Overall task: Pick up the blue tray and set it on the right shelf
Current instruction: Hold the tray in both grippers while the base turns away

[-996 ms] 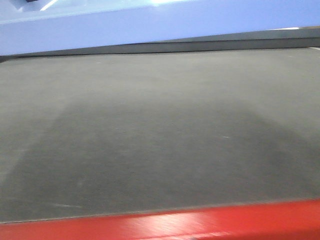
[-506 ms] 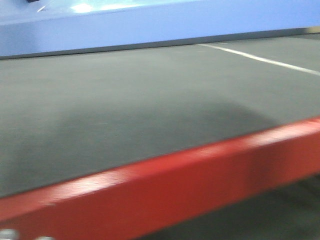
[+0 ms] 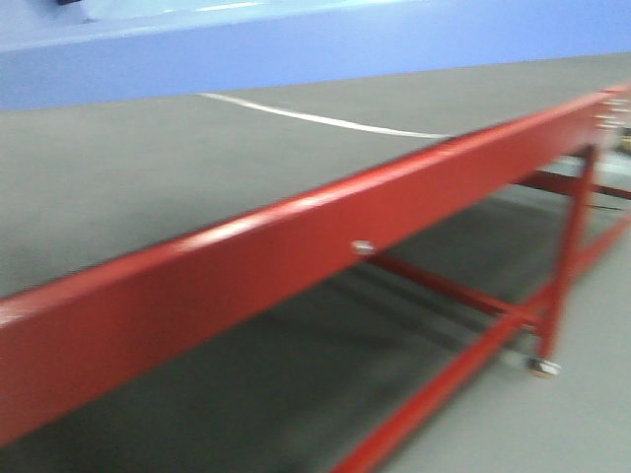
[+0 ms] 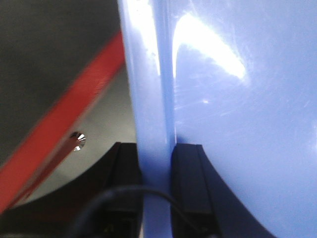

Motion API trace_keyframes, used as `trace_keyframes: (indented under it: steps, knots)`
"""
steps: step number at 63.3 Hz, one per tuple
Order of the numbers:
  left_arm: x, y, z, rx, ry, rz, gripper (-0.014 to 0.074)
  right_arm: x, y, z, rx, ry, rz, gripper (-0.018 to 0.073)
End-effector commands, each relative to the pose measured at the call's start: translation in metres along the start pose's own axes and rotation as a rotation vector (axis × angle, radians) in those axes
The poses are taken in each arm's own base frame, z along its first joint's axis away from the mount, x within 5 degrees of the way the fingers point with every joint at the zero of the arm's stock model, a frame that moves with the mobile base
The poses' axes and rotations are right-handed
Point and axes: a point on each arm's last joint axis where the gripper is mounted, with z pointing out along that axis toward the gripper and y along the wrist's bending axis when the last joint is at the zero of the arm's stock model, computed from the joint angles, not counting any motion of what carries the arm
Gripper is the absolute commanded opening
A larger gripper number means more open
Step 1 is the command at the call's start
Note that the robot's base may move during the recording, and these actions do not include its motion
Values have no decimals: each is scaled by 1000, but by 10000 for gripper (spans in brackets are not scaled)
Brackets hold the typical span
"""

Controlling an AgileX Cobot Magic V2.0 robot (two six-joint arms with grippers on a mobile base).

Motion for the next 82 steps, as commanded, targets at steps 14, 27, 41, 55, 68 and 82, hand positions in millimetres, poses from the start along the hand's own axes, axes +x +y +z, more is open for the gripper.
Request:
trace_keyframes:
  steps: [14,27,41,55,68,82]
  knots:
    - [3,4,-17,-36,-6,48,-48,-8,-3,-17,25,-107,-56,56]
    - [3,4,-17,-36,-6,48,-48,-8,-3,-17,25,-107,-56,56]
    - [3,4,-17,-36,-6,48,-48,-8,-3,-17,25,-107,-56,56]
    - [3,4,-17,-36,-6,48,-48,-8,-3,-17,25,-107,-56,56]
    - [3,4,-17,-36,-6,48,-48,-8,-3,-17,25,-107,-56,56]
    - [3,4,-17,-36,-6,48,-48,-8,-3,-17,25,-107,-56,56]
